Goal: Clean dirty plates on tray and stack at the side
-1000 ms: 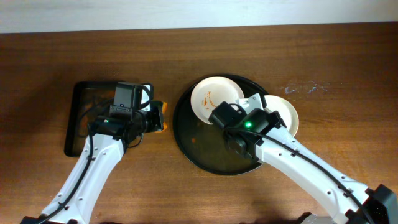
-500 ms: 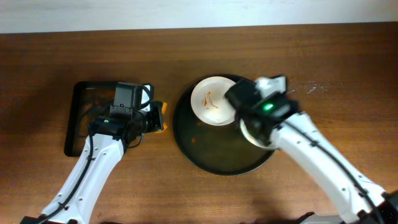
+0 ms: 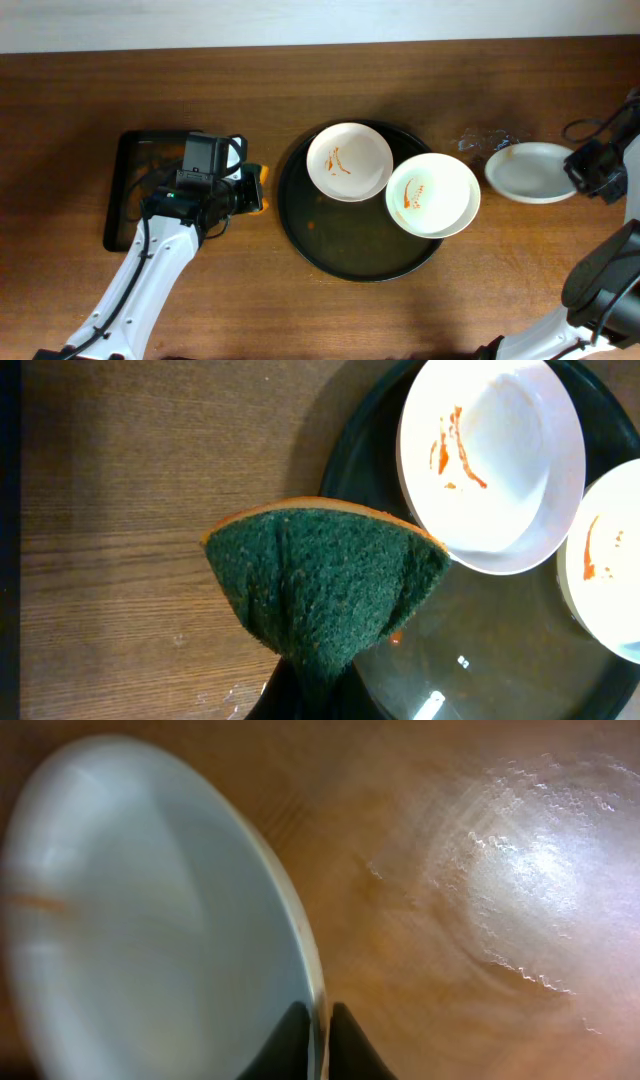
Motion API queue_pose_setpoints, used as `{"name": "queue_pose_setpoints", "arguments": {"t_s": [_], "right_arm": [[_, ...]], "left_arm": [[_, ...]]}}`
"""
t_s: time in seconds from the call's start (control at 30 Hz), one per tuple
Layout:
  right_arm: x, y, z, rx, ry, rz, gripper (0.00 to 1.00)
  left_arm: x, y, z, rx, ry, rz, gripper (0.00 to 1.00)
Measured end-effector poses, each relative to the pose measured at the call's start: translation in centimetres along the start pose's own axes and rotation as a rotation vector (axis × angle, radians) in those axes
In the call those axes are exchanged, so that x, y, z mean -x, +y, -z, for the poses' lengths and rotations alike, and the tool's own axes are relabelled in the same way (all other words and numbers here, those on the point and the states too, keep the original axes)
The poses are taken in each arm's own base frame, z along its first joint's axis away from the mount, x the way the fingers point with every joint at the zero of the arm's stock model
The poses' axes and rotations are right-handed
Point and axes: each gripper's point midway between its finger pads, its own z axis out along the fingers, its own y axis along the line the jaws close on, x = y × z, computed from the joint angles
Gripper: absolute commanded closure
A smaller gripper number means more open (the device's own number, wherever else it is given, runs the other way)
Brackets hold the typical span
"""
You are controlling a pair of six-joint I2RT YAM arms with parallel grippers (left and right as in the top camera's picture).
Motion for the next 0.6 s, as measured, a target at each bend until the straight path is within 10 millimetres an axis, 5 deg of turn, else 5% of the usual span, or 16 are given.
{"name": "queue_pose_setpoints", "arguments": {"t_s": [0.1,0.17,0.23,0.33,0.43,0.57,0.6], "right_arm": [[-1.5,3.7,0.5,0.212,0.074,0.145,0.53],[-5.8,4.6,1.3,0.257,0.221,0.292,0.36],[-9.1,6.6,2.0,0.291,0.290,0.469,0.32],[-13.1,9.4,0.3,0.317,0.313,0.649,0.39],[-15.1,9.4,-2.1,0.314,0.330,0.678,0.46],[-17.8,9.3,-4.9,0.313,0.353,0.687,0.92],[-18.4,9.2,-5.0,0.308,0.363,0.703,0.96]], "left_arm": [[-0.1,0.0,0.0,0.002,0.005,0.001,1.00],[-0.2,0.1,0.0,0.002,0.007,0.001,1.00],[-0.2,0.1,0.0,0.003,0.008,0.002,1.00],[-0.2,0.1,0.0,0.003,0.009,0.001,1.00],[-0.2,0.1,0.0,0.003,0.008,0.001,1.00],[-0.2,0.1,0.0,0.003,0.008,0.001,1.00],[-0.2,0.1,0.0,0.003,0.008,0.001,1.00]]}}
